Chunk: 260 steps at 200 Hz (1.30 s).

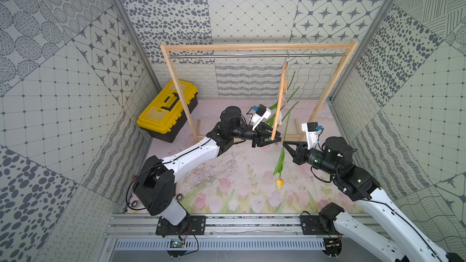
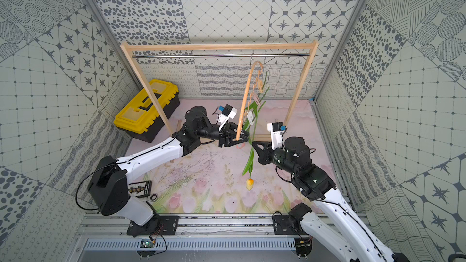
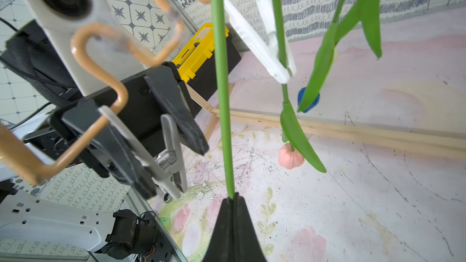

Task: Dry the flowers on a clothes hanger
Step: Clamp the flower onto the hanger.

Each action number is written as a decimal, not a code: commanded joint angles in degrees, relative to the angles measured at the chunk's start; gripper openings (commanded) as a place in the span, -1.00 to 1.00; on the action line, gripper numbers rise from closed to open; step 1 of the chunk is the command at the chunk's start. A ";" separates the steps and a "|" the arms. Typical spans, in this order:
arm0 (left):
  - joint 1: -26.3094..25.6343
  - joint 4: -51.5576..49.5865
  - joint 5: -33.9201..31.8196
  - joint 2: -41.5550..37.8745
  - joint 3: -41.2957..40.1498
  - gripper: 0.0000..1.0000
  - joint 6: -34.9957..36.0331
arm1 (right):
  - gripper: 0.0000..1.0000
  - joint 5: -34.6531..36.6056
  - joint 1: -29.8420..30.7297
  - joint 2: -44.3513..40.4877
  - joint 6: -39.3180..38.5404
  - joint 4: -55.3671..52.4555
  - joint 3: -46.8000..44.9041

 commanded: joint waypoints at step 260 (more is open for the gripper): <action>-8.73 24.45 -24.94 -0.47 -9.21 -1.00 -7.81 | -1.00 6.28 11.68 -8.08 12.23 18.30 -12.94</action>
